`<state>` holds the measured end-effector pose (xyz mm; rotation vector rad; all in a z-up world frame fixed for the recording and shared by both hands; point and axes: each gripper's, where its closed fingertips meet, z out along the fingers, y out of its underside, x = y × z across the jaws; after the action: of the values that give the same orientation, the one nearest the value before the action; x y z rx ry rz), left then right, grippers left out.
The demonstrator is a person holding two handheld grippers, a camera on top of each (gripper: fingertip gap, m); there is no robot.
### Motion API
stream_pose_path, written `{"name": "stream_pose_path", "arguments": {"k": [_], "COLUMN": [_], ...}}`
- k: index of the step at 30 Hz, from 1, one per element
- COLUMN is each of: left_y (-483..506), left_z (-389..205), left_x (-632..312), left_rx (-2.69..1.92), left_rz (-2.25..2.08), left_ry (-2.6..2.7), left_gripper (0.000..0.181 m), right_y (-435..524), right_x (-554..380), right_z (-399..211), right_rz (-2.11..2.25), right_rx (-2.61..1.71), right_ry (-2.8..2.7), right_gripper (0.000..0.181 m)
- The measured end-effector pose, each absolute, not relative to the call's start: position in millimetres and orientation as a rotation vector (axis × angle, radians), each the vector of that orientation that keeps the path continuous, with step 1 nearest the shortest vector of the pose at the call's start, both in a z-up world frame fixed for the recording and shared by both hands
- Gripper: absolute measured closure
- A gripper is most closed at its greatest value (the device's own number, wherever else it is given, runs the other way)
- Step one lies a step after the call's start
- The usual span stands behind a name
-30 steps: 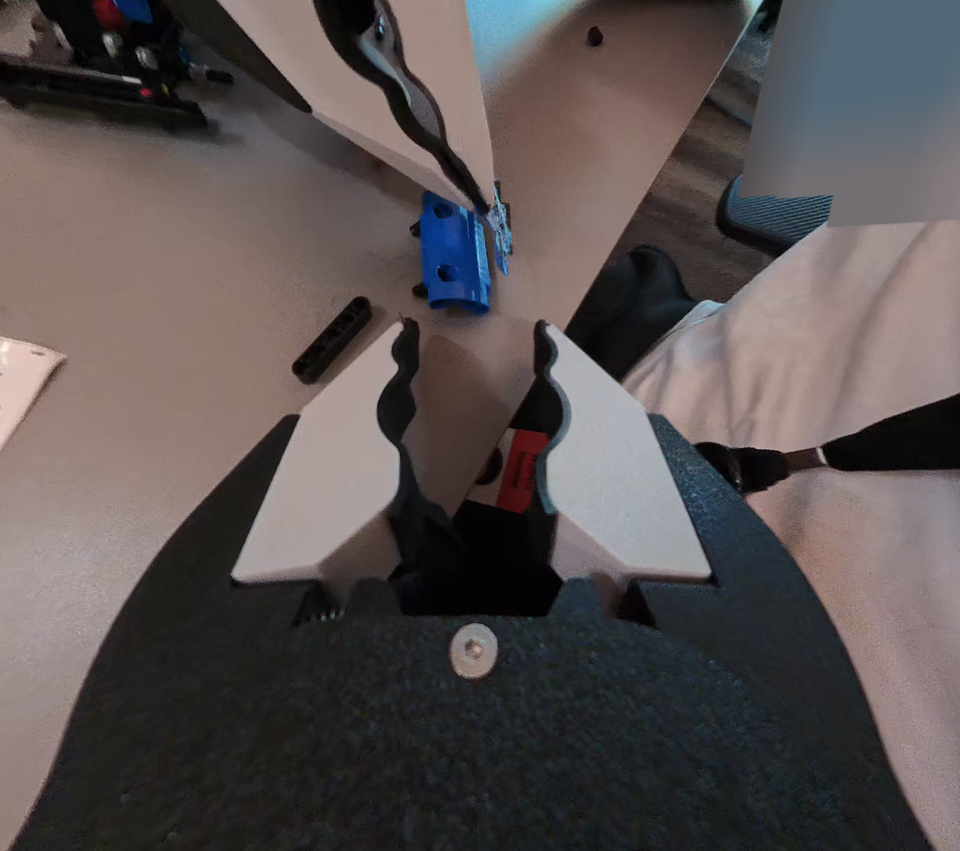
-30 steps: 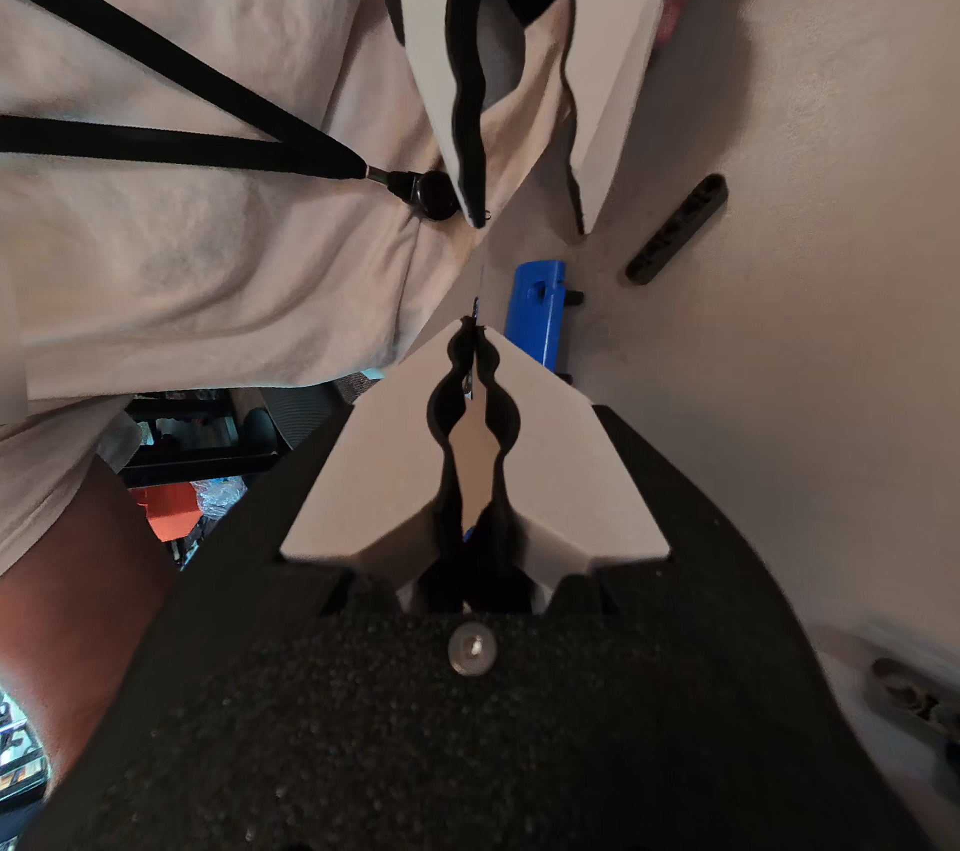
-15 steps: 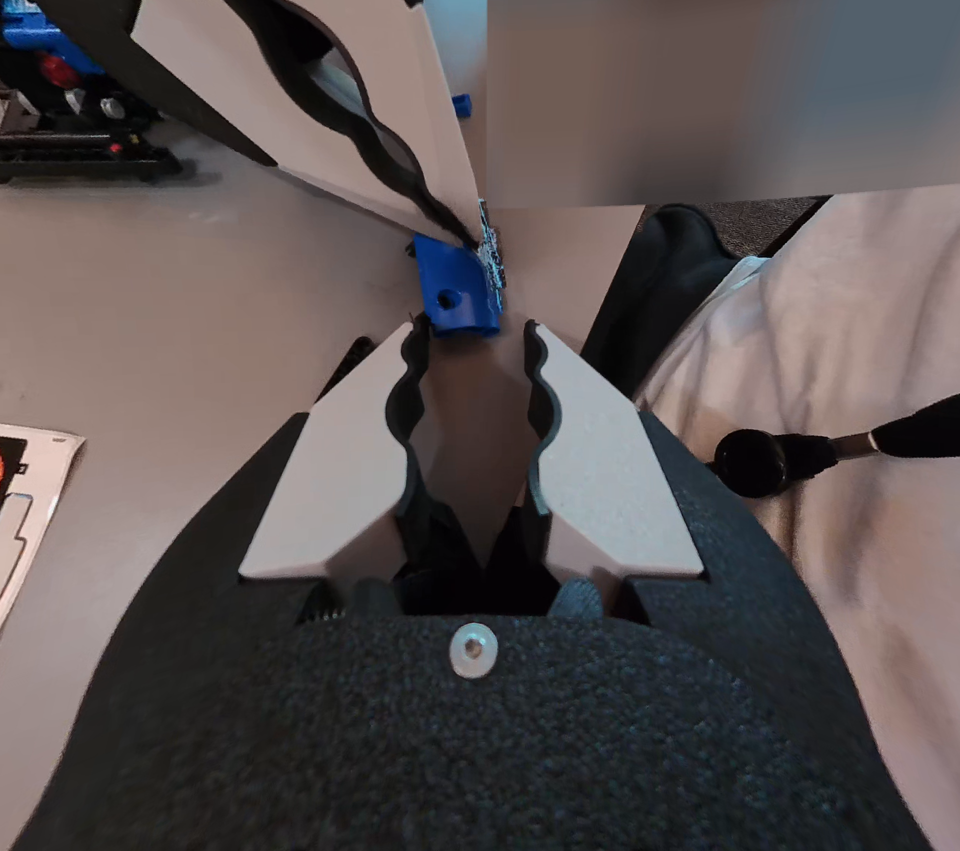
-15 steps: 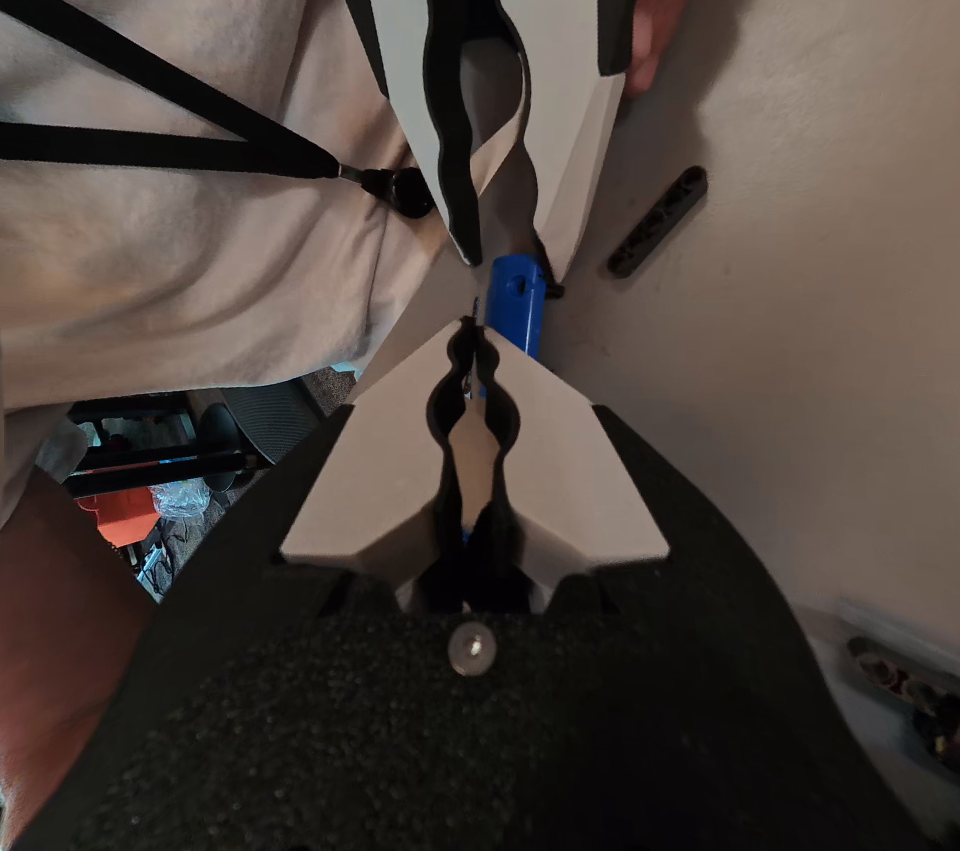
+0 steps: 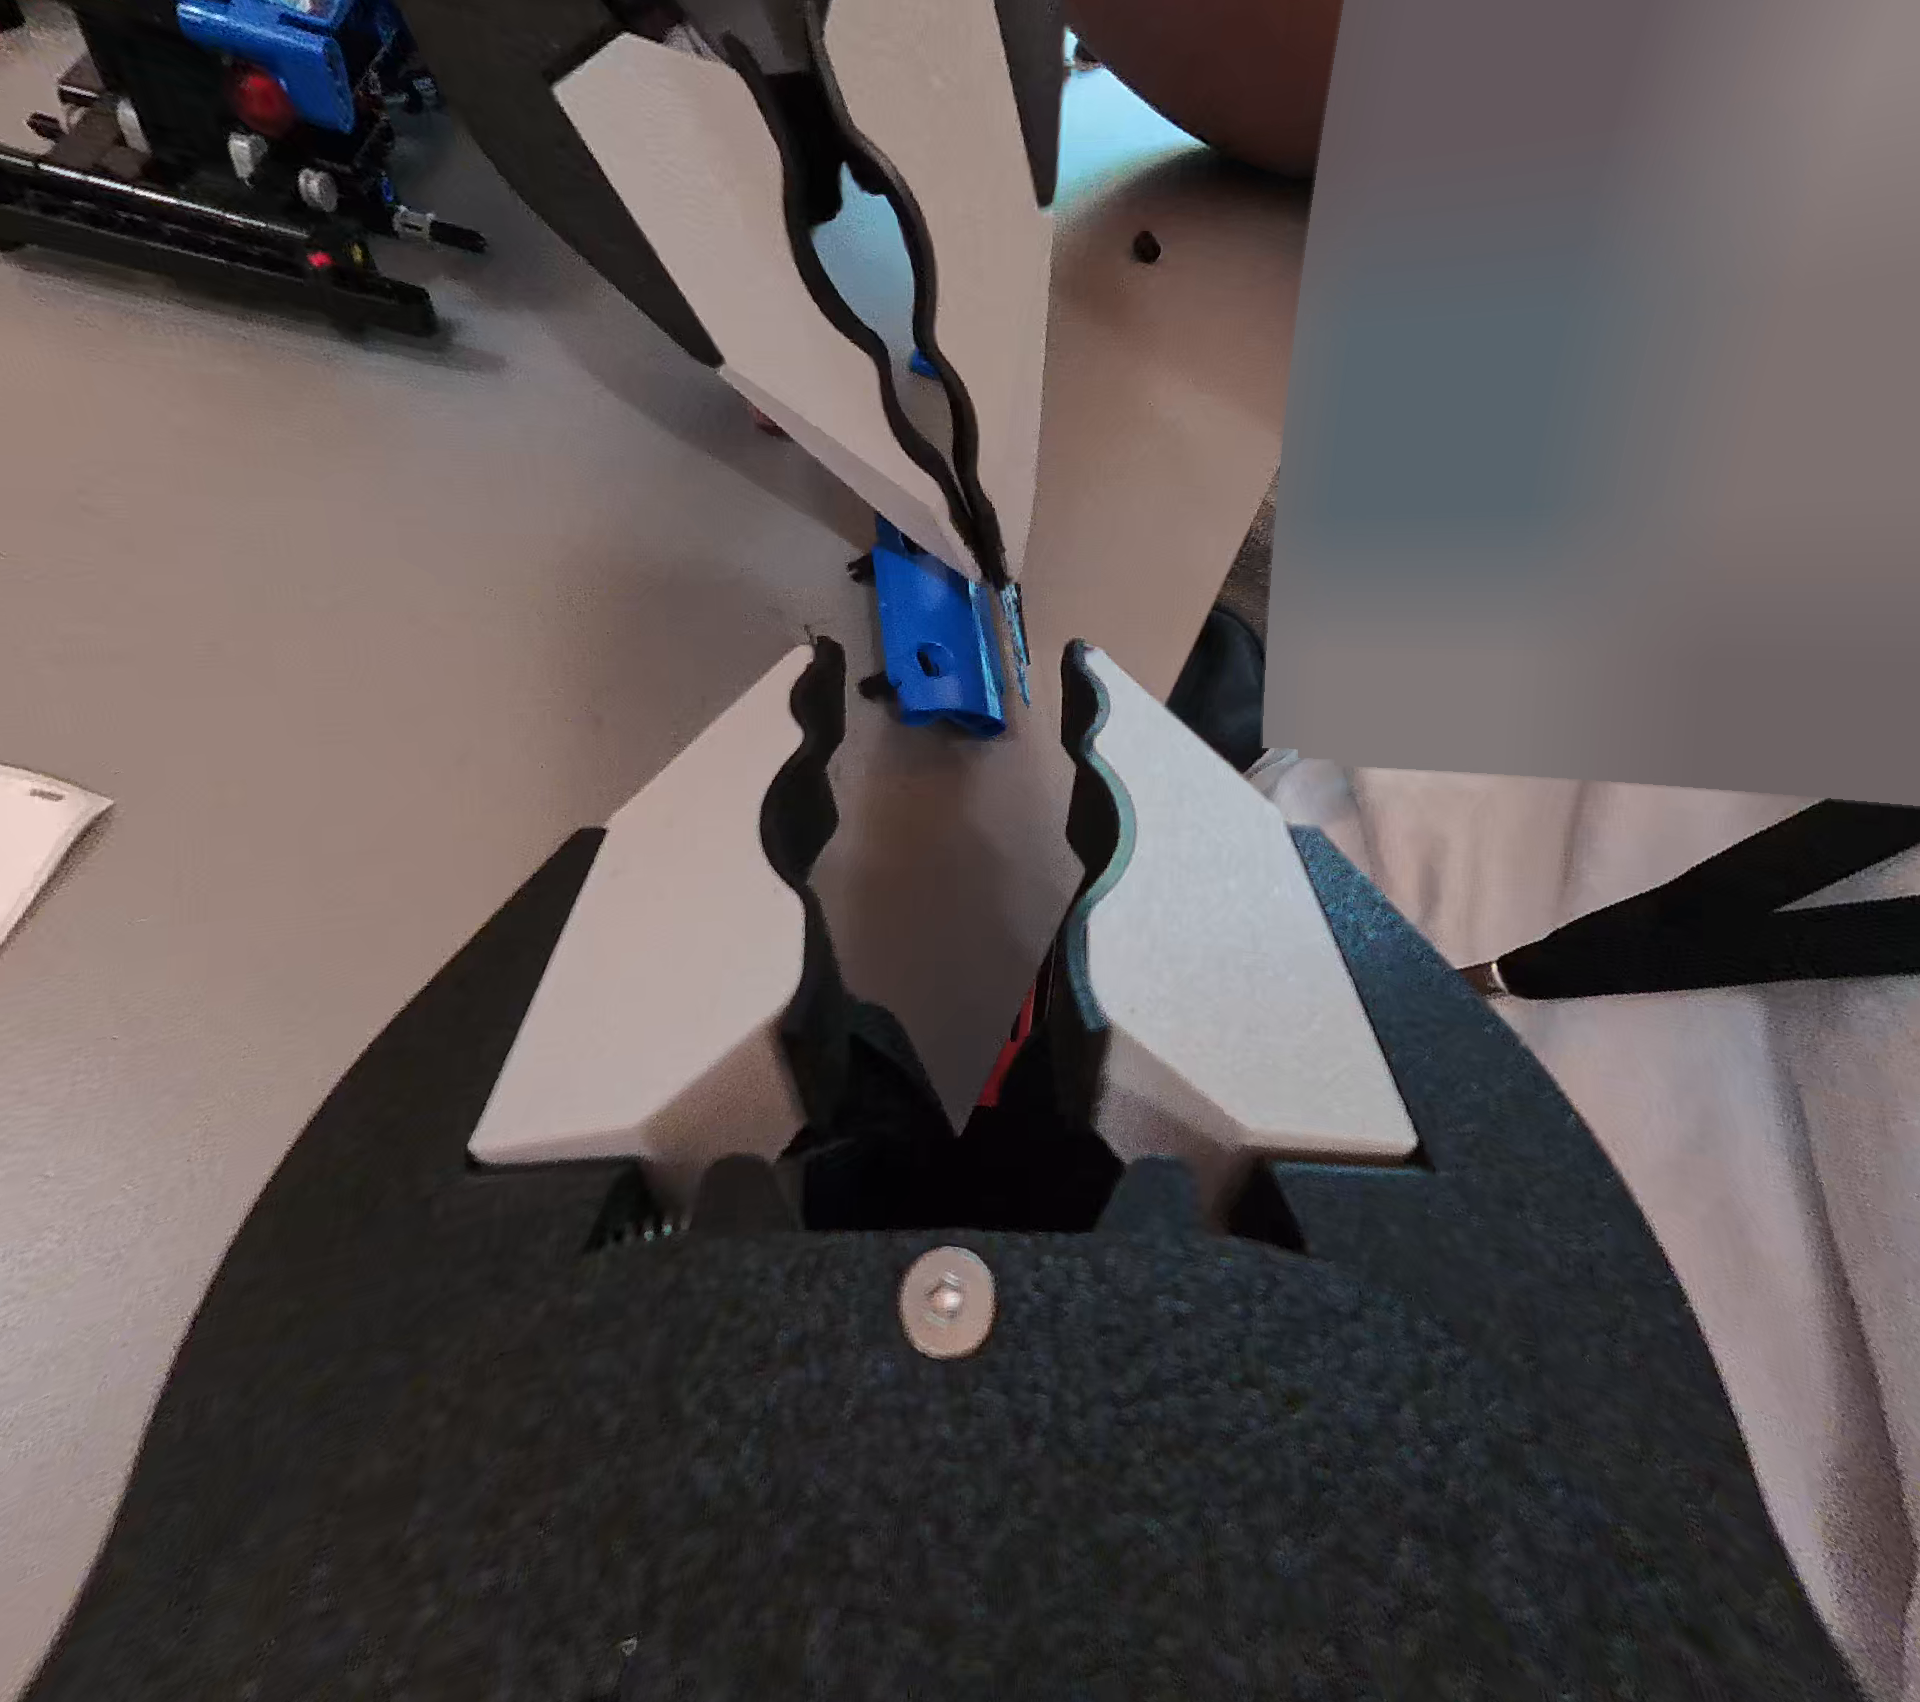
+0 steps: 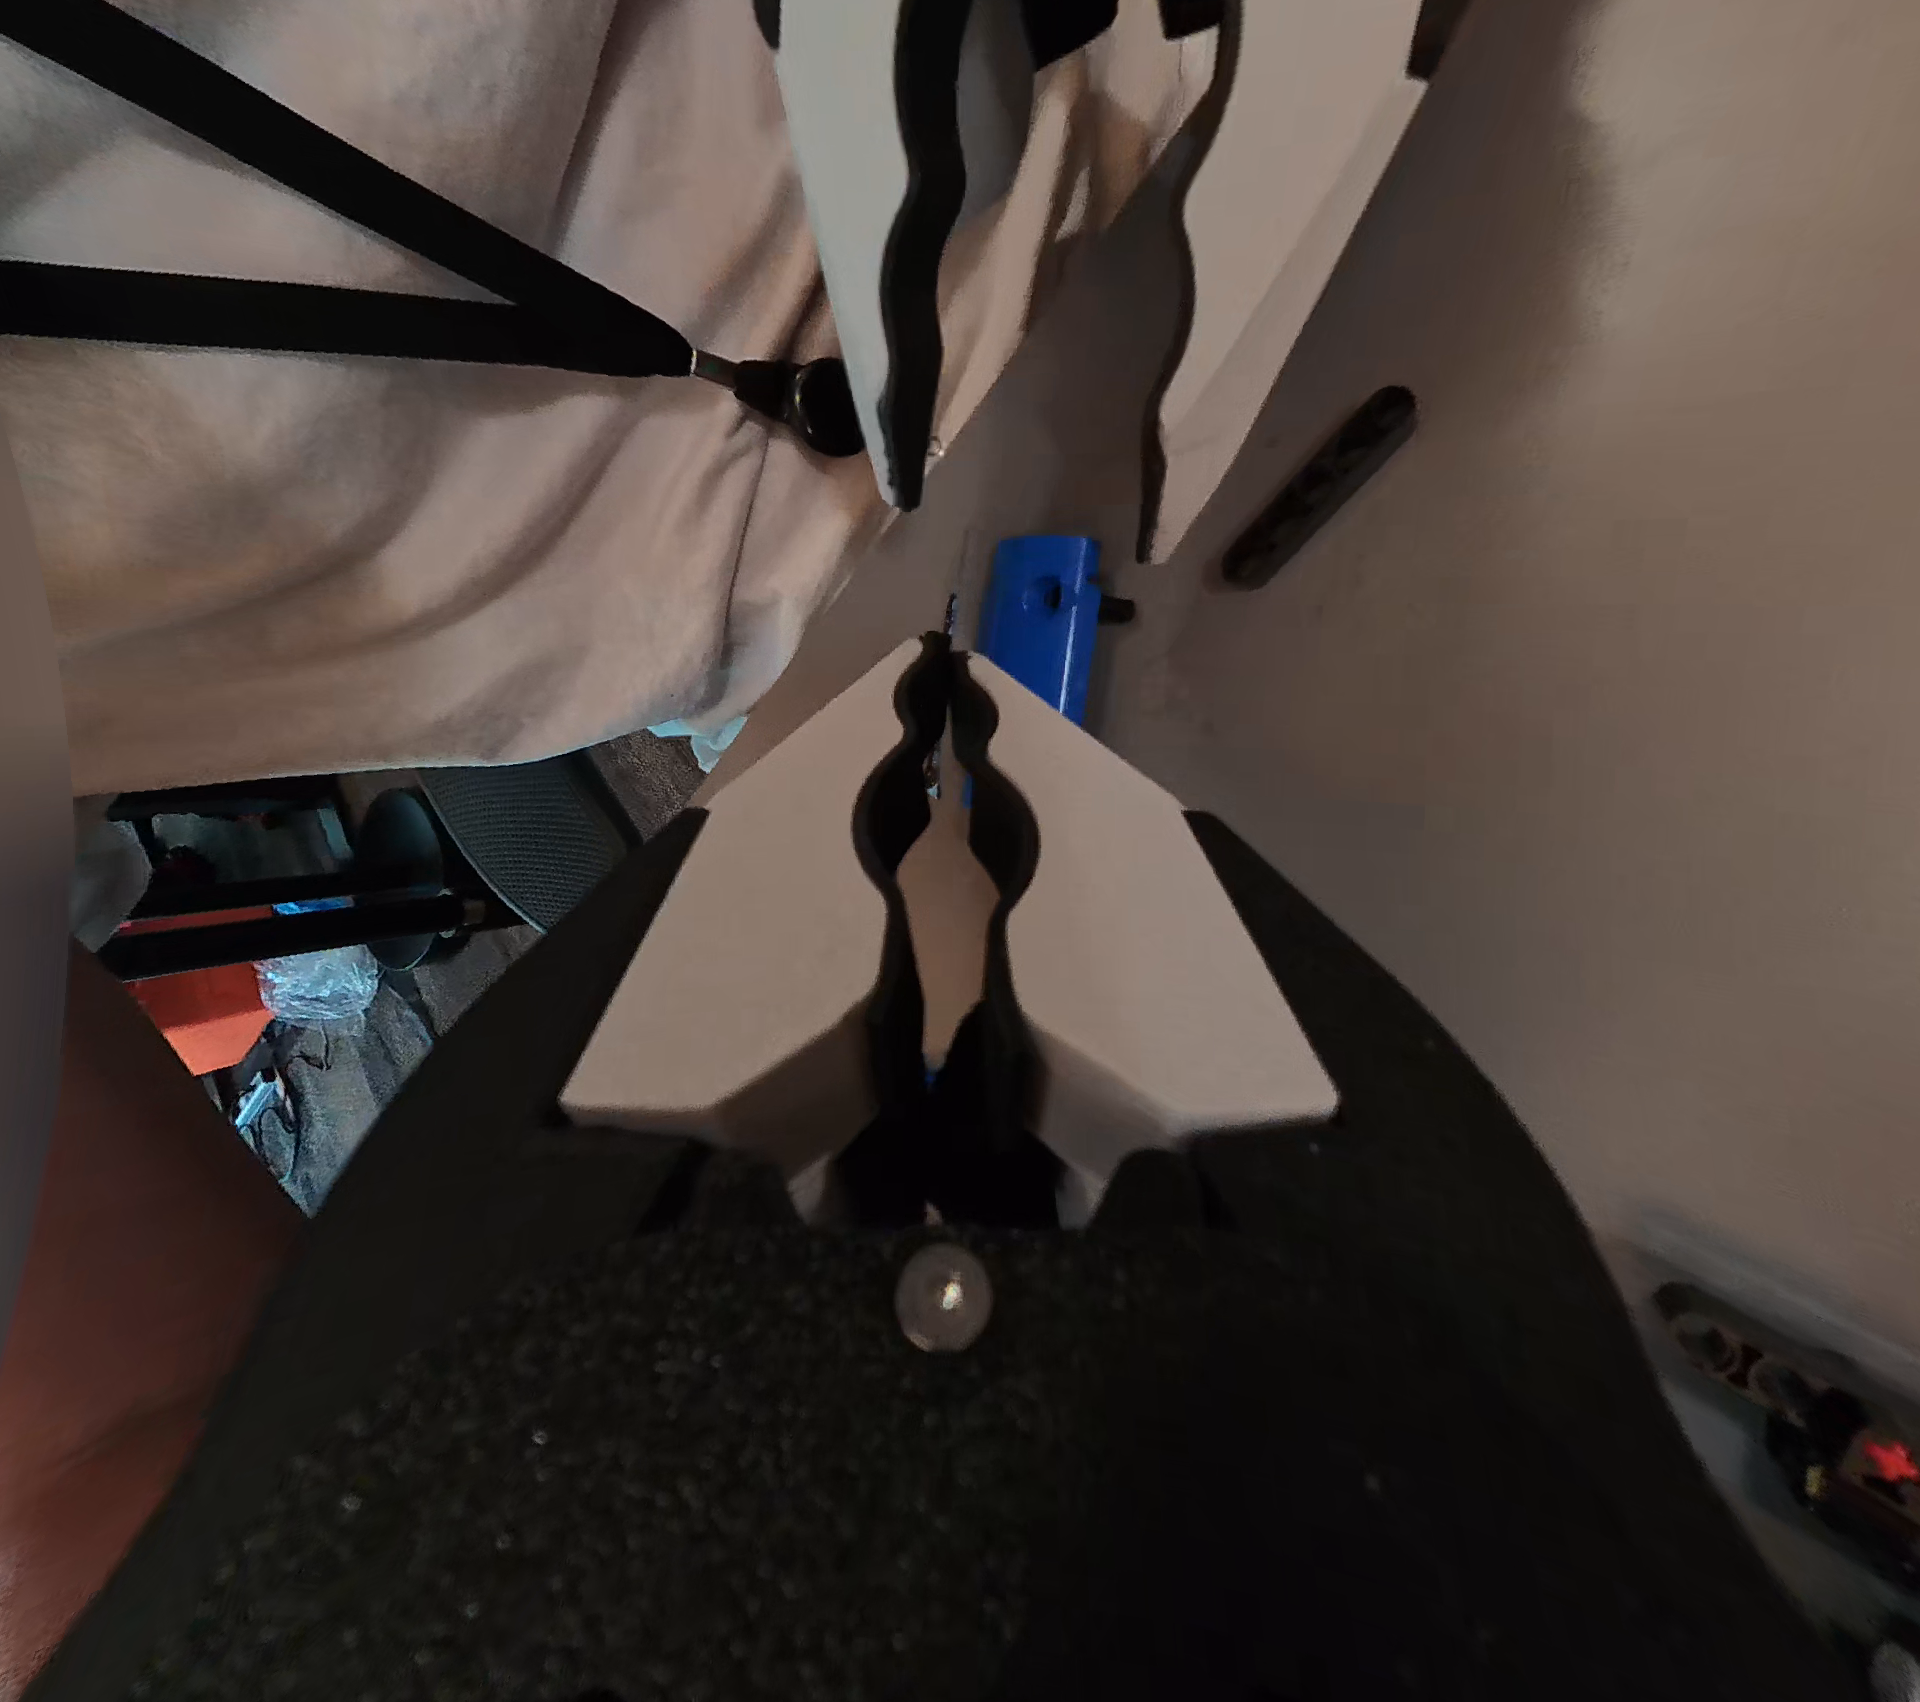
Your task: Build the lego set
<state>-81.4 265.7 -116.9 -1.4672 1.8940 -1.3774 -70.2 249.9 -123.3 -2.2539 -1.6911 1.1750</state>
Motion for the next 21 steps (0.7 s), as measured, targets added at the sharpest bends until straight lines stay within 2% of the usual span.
{"name": "stream_pose_path", "arguments": {"k": [7,21], "left_y": [264,266], "left_z": [-123,-132], "left_x": [-80,-78], "left_rx": [-1.516,-1.551], "left_rz": [-1.371,-1.286], "left_ry": [1.932,1.955], "left_gripper": [0.136,0.142], "right_y": [251,252], "right_x": [-70,-68], "right_z": [-126,-128], "right_rz": [1.169,1.168], "right_rx": [-2.290,-2.311], "right_ry": [-1.717,-1.713], "right_gripper": [0.181,0.181]}}
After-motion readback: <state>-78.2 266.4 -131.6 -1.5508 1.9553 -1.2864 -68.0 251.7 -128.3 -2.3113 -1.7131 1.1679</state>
